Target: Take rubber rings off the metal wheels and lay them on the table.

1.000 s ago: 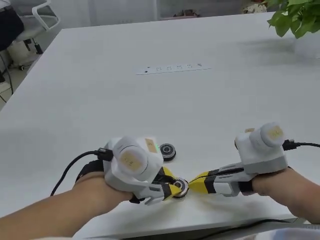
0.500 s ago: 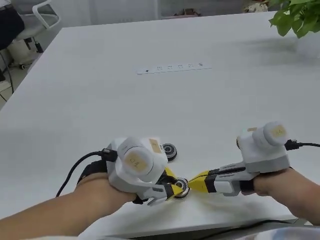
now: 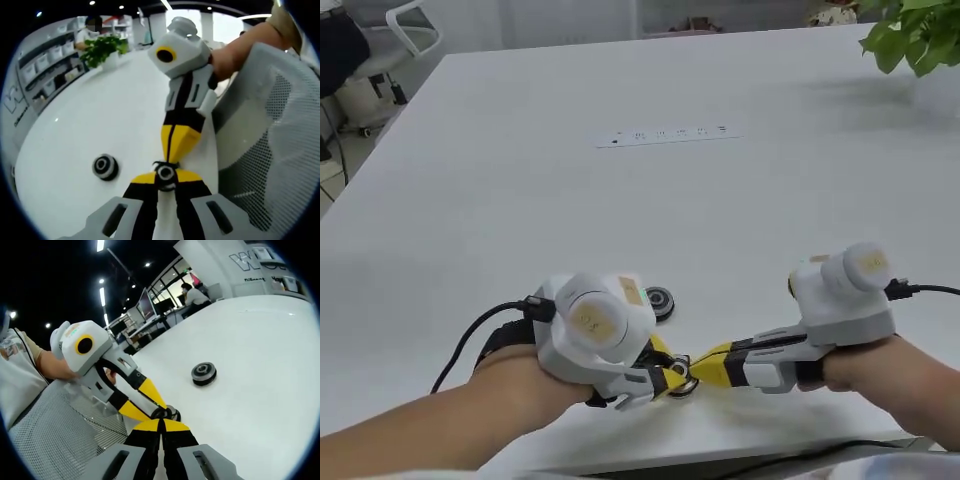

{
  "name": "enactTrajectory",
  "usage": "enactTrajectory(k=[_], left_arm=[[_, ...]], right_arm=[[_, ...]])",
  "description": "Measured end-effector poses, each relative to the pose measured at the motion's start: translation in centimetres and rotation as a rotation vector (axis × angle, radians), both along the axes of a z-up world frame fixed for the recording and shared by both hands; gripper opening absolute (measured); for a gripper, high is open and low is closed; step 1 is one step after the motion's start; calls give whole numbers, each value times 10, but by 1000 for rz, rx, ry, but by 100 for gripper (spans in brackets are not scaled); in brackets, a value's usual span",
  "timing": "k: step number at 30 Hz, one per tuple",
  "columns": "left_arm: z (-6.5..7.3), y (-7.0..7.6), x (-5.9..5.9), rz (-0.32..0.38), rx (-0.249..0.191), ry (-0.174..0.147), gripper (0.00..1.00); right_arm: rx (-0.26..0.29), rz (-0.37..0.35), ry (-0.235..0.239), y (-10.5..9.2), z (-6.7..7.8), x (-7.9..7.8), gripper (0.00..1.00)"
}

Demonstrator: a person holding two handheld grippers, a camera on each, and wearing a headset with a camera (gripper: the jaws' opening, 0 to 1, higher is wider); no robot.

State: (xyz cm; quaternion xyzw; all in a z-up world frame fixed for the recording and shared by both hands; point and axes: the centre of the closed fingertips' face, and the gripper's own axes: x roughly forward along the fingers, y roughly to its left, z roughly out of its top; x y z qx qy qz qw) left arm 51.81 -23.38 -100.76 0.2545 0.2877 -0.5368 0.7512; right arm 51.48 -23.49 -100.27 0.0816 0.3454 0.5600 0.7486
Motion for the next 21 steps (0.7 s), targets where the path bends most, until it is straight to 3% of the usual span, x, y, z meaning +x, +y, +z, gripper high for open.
enactTrajectory(k=[13,15,18,19,21], left_arm=[[0,0,0,2,-3,3,12],[0,0,0,2,-3,3,12],[0,0,0,3,-3,3,12],[0,0,0,3,-4,4,12],[0,0,0,2,-4,3,12]], right_arm=[[29,13,6,4,4,-2,0],[74,10,20,8,12,-2,0],[59,26,8,8,10,-4,0],[82,37,23,11,13,-8,0],[78,45,13,11,14,-9,0]])
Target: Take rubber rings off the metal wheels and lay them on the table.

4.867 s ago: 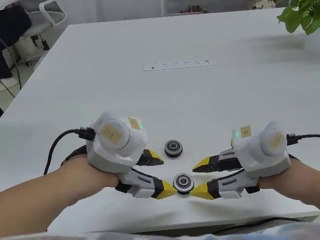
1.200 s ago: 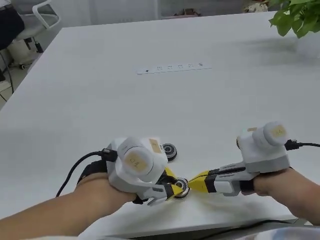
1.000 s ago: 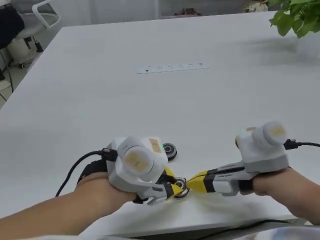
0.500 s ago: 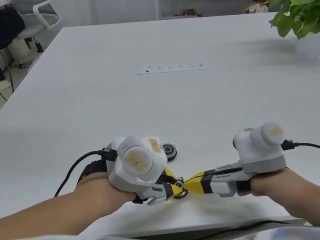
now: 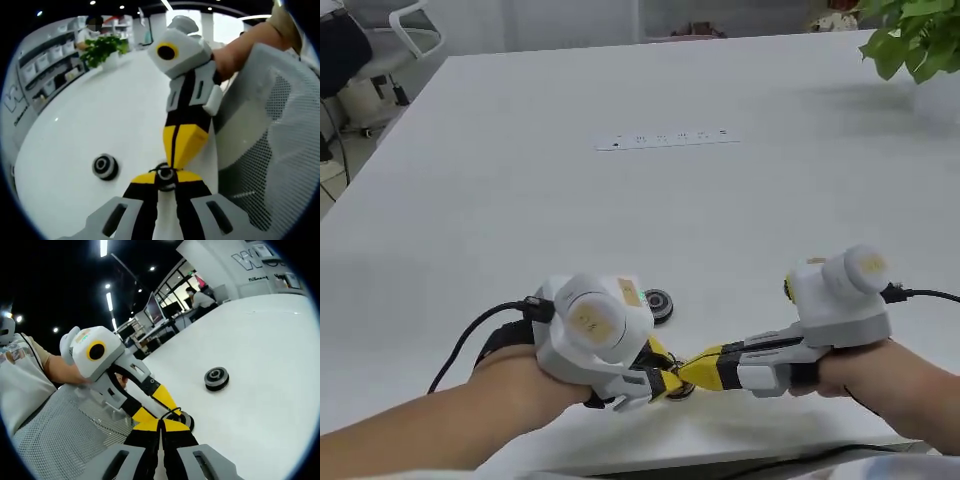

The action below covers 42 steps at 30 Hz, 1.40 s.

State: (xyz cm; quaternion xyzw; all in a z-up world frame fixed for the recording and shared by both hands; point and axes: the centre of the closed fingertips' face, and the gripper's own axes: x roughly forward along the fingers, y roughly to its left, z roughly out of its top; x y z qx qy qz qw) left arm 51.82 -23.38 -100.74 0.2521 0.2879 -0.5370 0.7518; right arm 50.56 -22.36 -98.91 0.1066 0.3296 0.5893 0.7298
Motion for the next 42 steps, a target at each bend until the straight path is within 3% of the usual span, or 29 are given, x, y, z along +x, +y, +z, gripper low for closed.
enactTrajectory(k=[5,11,24,42], left_arm=[[0,0,0,3,-3,2,12],[0,0,0,-1,-3,-5,13],[2,-1,-2,-5,-15,17,16],[29,4,-9,6,-65,33,26]], right_arm=[[16,-27,21,-2,1,3,0],[-44,-45,-6,-9,-9,8,0],[-51,-69,-9,-14,-11,13,0],[-19,-67,-15,-13,-1,15,0]])
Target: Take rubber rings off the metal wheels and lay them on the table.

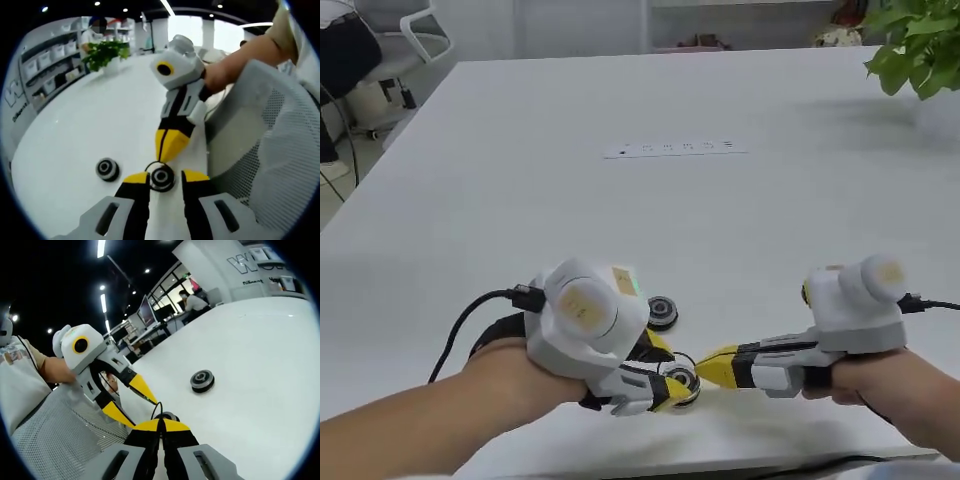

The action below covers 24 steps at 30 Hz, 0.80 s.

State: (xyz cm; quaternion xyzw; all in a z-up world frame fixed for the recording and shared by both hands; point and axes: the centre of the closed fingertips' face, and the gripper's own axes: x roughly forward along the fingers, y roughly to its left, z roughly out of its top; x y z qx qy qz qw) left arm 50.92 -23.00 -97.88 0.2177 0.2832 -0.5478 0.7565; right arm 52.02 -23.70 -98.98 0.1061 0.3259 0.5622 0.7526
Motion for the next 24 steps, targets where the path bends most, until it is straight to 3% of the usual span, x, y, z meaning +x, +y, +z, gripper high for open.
enactTrajectory(k=[12,24], left_arm=[[19,19,-1,50,-30,-3,34],[37,44,0,110,-50,-12,44]], right_arm=[[9,18,-8,6,15,-7,0],[13,46,-34,13,28,0,0]])
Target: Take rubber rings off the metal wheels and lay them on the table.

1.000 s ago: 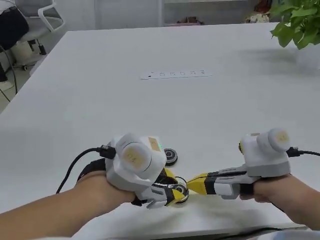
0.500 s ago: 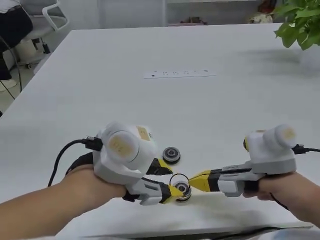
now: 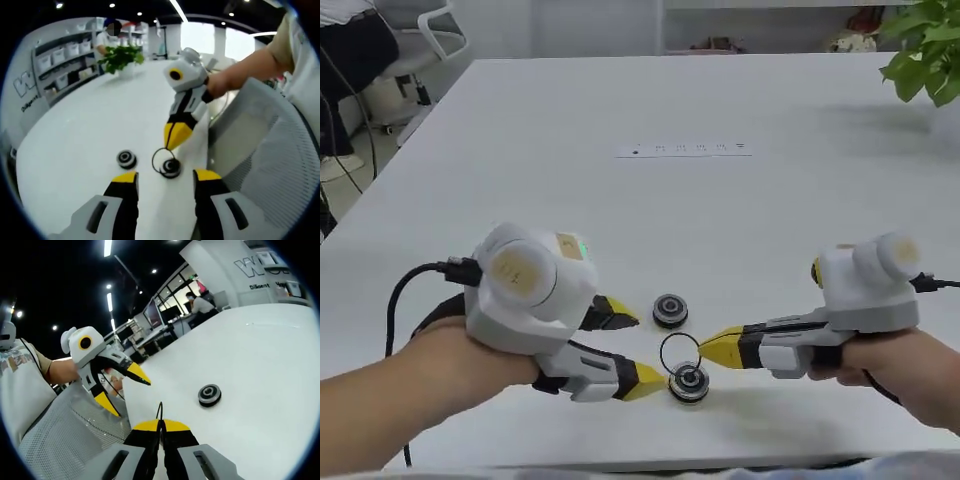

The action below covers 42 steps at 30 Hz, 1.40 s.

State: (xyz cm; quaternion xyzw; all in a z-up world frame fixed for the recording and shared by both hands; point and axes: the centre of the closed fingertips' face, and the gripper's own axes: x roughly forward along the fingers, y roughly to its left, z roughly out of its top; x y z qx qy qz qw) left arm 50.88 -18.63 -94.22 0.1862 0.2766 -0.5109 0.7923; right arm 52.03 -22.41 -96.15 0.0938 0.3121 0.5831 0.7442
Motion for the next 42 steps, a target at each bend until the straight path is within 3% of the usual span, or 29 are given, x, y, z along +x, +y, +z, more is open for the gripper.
enactTrajectory(k=[17,28,42], left_arm=[[14,35,-1,79,-10,-13,57],[14,54,-5,126,-11,-8,63],[11,72,-9,173,-1,5,69]], right_arm=[[-14,67,-35,26,13,9,0],[-35,100,-35,41,6,14,0],[-97,147,-30,56,-15,16,0]])
